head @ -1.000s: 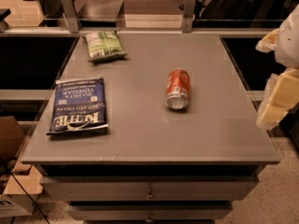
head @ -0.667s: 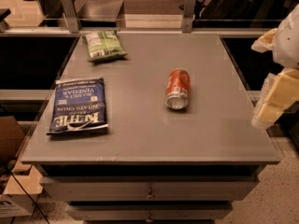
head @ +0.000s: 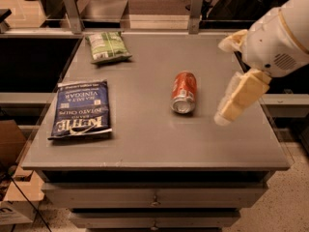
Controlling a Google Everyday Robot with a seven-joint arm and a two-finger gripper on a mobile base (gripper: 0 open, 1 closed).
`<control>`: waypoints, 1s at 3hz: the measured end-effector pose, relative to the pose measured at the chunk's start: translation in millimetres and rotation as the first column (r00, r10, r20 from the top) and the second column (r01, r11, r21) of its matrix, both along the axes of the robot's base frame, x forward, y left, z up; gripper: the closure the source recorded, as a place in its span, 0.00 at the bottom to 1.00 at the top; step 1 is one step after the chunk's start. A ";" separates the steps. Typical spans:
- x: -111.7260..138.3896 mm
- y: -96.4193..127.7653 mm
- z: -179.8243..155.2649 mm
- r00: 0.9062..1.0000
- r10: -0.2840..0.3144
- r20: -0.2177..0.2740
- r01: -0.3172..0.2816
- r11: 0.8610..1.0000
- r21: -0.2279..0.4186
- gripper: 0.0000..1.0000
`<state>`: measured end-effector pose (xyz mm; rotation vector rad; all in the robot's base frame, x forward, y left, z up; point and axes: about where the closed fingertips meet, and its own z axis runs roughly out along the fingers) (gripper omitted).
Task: Pick green jalapeno chip bag
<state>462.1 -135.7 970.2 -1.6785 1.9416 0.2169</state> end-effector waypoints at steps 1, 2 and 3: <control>30.5 44.2 5.5 0.999 0.031 0.041 -0.035 0.994 0.105 0.00; 66.4 86.2 7.7 0.996 0.046 0.073 -0.057 0.986 0.159 0.00; 103.5 133.6 8.5 0.994 0.071 0.084 -0.086 0.975 0.203 0.00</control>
Offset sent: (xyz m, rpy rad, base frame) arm 0.1162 0.1392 0.0092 0.2251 -0.1063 0.0715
